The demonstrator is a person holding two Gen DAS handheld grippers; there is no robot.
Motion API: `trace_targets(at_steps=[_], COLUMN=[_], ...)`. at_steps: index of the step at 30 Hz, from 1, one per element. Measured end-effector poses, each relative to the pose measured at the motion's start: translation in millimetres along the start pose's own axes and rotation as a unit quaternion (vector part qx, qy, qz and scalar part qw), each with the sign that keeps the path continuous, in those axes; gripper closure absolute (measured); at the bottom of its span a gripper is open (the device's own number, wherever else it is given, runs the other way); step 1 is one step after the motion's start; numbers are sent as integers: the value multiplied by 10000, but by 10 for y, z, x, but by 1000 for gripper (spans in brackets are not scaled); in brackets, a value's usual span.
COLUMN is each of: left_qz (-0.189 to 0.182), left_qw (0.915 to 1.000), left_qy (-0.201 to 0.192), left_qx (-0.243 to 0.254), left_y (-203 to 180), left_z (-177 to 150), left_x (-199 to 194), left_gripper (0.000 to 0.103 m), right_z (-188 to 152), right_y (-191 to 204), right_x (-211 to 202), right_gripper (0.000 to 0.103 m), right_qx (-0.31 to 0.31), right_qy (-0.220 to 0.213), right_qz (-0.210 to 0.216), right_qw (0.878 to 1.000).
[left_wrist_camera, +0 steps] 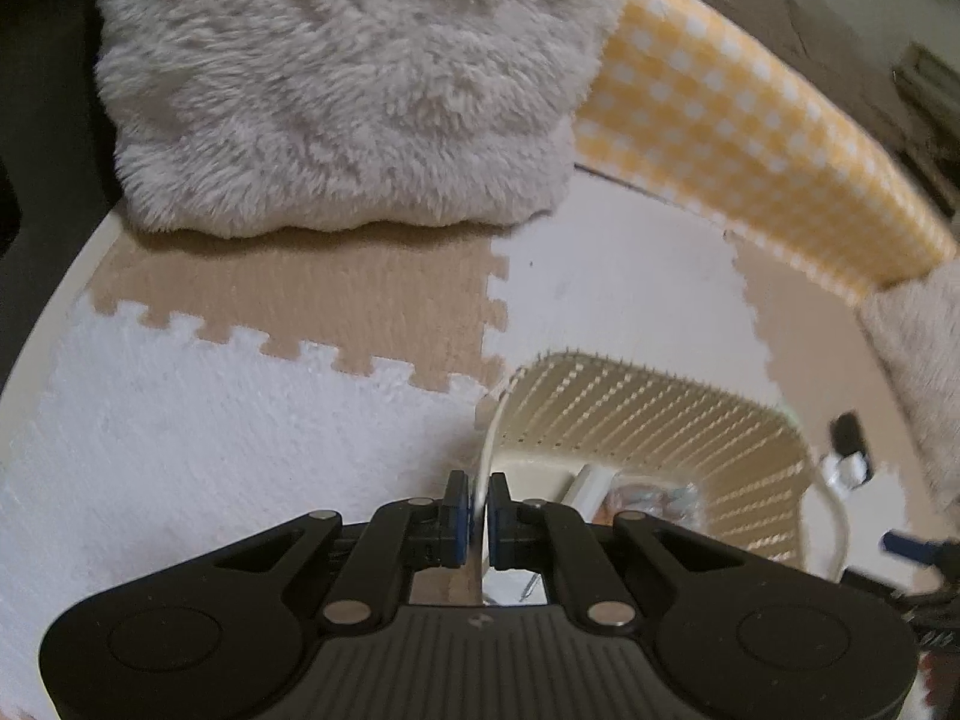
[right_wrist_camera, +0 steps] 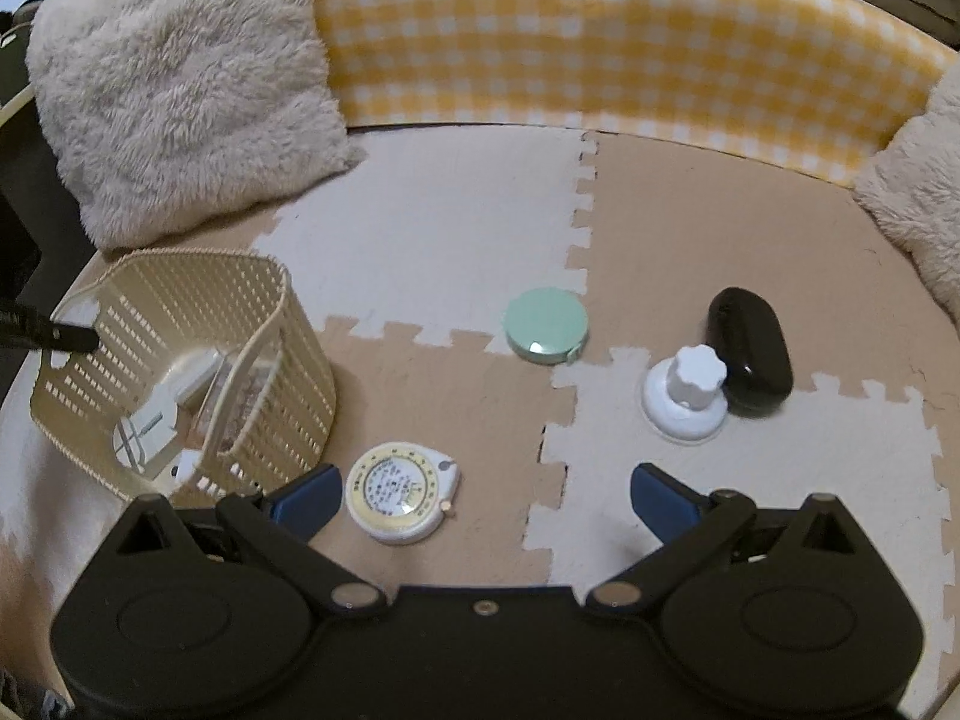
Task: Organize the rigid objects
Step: 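Move the right gripper to the round yellow tape measure and grasp it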
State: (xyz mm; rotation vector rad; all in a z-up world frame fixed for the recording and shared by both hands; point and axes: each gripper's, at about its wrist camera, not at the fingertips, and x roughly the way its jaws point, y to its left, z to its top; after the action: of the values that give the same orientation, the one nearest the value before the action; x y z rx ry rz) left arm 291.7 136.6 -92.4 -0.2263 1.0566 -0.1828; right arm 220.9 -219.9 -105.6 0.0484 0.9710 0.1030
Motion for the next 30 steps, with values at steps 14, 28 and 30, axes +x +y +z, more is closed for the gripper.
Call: trace_targets(at_steps=[14,28,30], left_qz=[-686,-883,-869], left_qw=[9949,9912,9915], left_qy=[59,56,54], left_qx=[-738,-980,-966], left_y=[269,348,342], left_z=[-3,-14,-17], left_x=[-72,-46,-44], left_gripper=[96,95,95], right_z=[10,-10,-22], right_y=[5,90,131], right_x=[22,99,142], right_gripper=[0,5,8], right_qx=[7,-139,-284], right_qy=[-9,19,33], right_qz=[79,219,245], right_qw=[10000,9997,9993])
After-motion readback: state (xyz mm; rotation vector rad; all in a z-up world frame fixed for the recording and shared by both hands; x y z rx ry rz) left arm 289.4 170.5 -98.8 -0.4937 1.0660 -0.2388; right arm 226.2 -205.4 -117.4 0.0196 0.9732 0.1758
